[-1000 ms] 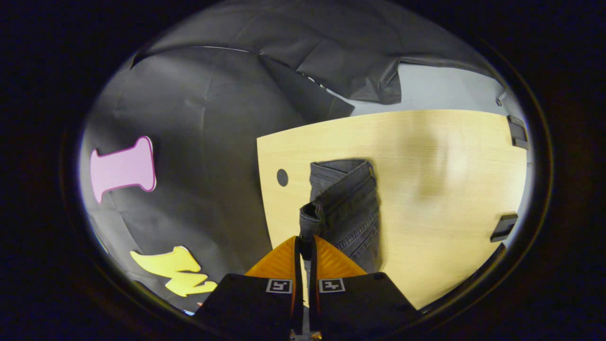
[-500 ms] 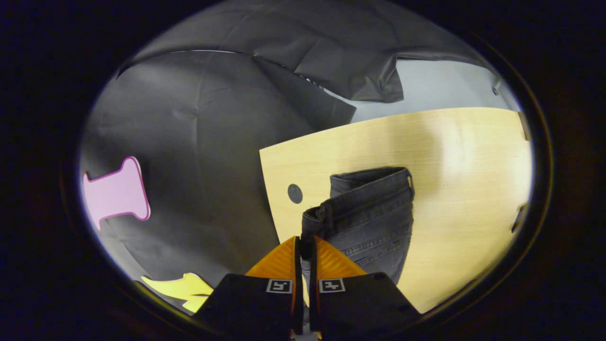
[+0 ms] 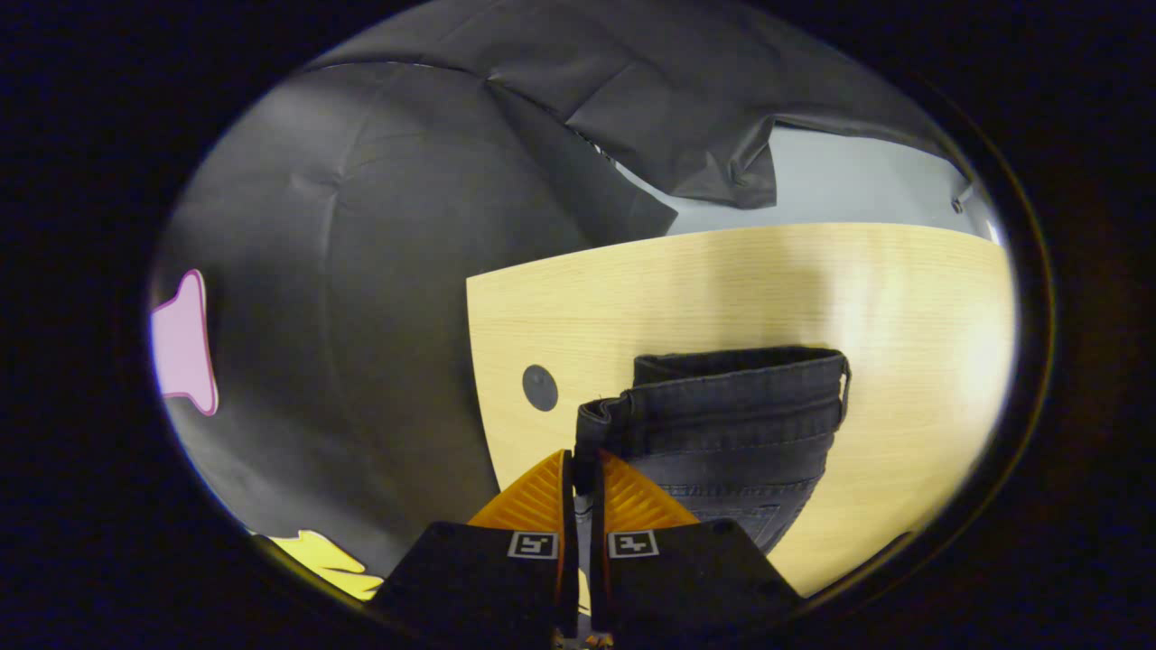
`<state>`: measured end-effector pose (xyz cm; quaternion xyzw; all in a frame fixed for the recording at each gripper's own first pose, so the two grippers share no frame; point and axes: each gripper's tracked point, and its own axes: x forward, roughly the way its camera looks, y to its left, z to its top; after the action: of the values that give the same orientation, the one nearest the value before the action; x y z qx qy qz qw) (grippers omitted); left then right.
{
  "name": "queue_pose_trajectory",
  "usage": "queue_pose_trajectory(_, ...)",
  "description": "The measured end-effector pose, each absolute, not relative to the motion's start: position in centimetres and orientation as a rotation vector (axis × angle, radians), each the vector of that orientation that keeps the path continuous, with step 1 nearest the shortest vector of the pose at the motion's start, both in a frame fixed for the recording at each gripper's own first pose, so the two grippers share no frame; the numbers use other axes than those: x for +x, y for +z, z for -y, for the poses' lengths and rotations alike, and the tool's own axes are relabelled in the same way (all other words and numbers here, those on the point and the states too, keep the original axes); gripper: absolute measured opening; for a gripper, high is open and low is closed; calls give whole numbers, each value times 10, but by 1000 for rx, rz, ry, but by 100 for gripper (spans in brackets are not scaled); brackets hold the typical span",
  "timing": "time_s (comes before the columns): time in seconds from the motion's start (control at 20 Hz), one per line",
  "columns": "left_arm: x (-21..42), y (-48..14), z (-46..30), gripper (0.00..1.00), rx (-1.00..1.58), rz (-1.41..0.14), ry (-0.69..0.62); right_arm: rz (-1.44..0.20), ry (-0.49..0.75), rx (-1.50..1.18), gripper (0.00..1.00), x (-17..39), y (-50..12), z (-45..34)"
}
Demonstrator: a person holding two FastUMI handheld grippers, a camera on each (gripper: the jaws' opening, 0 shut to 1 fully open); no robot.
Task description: Grasp the waist and the cuffs of the jeans and fold them to make the two legs overlap; first hold the waist and fold one-third of the jeans toward the cuffs, then hold the cuffs and fold the remaining one-third in the same direction to finish folding.
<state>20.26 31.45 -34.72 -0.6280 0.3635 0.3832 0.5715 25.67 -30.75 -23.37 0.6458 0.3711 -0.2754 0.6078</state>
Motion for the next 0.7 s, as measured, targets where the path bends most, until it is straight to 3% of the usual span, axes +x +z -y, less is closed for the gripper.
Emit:
queue_pose_trajectory(0.2,208,-355,-313,5,-1454,-876,879,-887,-639,1465,2,264,-260,311)
queue_pose_trajectory(0.45,207,-358,-297,21,-1444,-917,870,-887,-626,1424,8,271,-272,313)
queue_pose_trajectory(0.55,204,-353,-297,39,-1408,-941,870,-871,-614,1412,15,277,-269,314)
queue_pose_trajectory(0.6,204,-345,-296,39,-1400,-937,862,-877,-617,1402,22,275,-268,313)
queue_pose_trajectory(0.7,194,-337,-296,48,-1373,-963,869,-880,-620,1359,43,272,-264,318)
